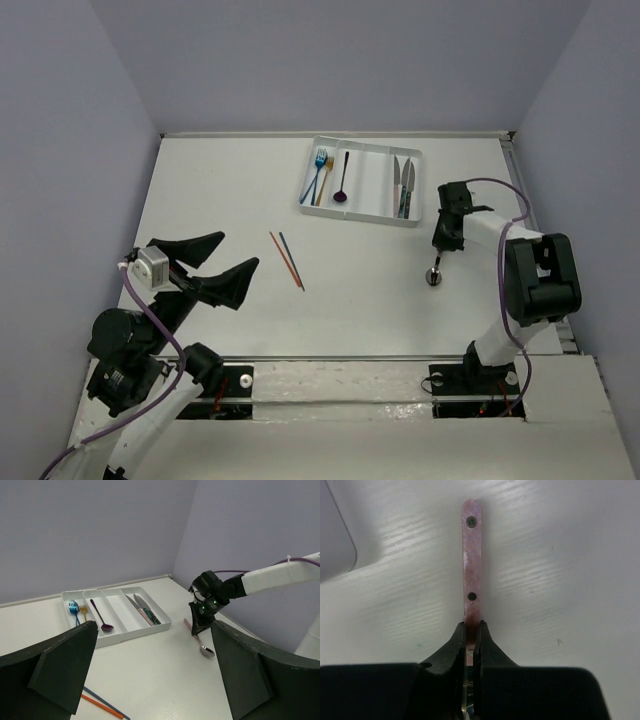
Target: Sort the eating utensils into containers
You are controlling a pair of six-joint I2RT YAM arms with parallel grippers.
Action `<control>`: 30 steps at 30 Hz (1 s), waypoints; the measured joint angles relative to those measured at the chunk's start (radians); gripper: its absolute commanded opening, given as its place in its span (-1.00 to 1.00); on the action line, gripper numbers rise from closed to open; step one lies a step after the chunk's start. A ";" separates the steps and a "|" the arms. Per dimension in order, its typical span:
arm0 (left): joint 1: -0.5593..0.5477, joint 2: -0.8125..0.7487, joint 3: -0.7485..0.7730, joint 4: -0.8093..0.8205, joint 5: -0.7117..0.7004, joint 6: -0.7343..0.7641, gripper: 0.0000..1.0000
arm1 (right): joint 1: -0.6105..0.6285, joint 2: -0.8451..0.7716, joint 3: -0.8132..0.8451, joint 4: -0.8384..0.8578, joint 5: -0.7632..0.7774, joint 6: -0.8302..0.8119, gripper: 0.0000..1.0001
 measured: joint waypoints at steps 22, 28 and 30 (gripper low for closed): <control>0.004 0.055 0.000 -0.001 -0.003 0.000 0.98 | 0.291 0.281 0.663 0.176 -0.169 -0.031 -1.00; 0.013 0.066 0.000 0.000 -0.006 0.000 0.98 | 0.293 0.481 0.858 0.172 -0.199 -0.003 -1.00; 0.014 0.073 0.000 0.000 -0.007 0.000 0.98 | 0.294 0.541 0.940 0.174 -0.204 0.006 -0.98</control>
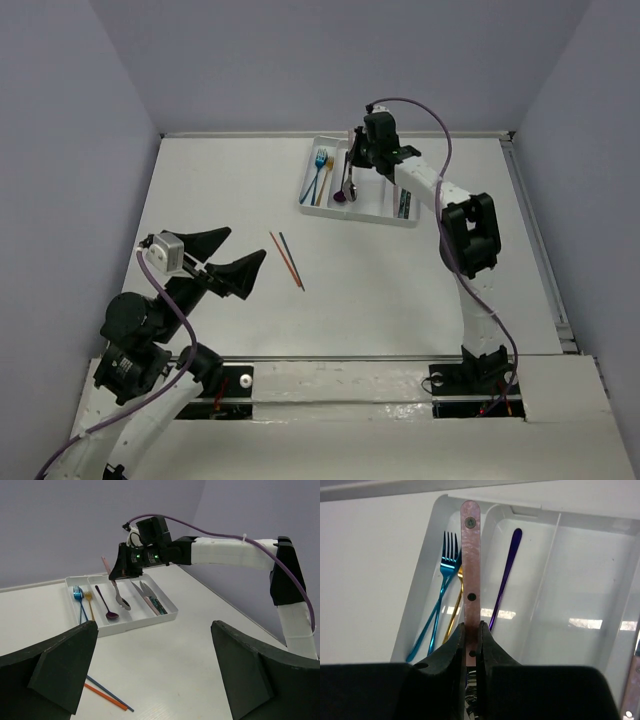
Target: Sort the eating utensils into containers
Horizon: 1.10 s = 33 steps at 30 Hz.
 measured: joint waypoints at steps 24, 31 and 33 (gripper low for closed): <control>0.046 0.029 0.000 0.000 0.002 0.000 0.98 | 0.213 -0.248 -0.346 0.065 0.032 -0.079 -0.26; 0.054 0.050 0.000 0.000 0.006 0.000 0.98 | 0.469 -0.307 -0.484 0.137 0.090 -0.088 -0.36; 0.060 0.053 0.000 0.000 0.009 0.000 0.98 | 0.521 -0.262 -0.470 0.127 0.124 -0.092 -0.35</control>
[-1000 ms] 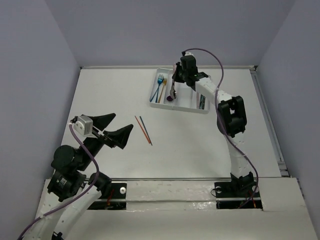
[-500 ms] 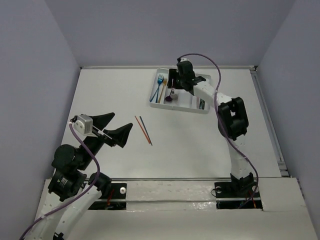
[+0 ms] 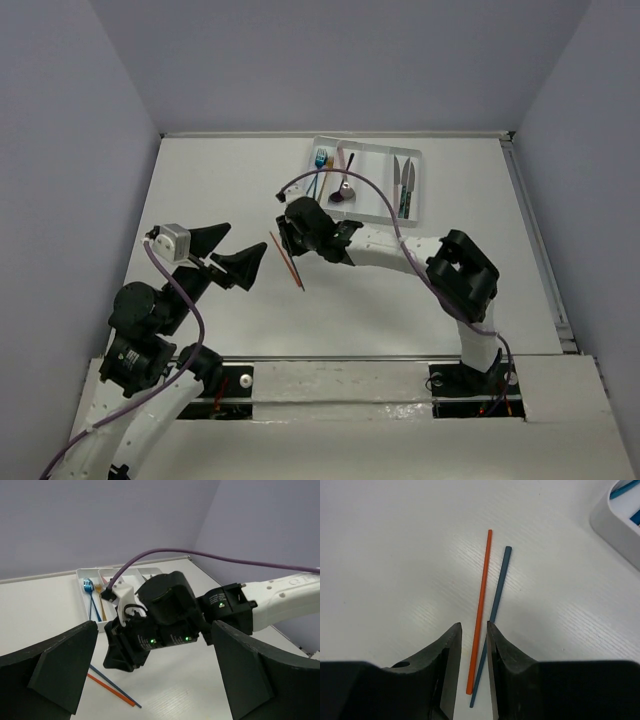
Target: Sort the eating utensils into containers
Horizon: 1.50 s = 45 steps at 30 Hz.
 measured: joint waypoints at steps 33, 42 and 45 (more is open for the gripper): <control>0.013 0.000 0.000 0.000 0.008 0.000 0.98 | 0.051 0.243 0.158 -0.142 0.187 0.010 -0.51; 0.013 0.000 0.000 0.000 0.008 0.000 0.98 | 0.060 0.253 0.172 -0.151 0.249 0.006 -1.00; 0.013 0.000 0.000 0.000 0.008 0.000 0.98 | 0.063 0.251 0.165 -0.150 0.289 -0.021 -1.00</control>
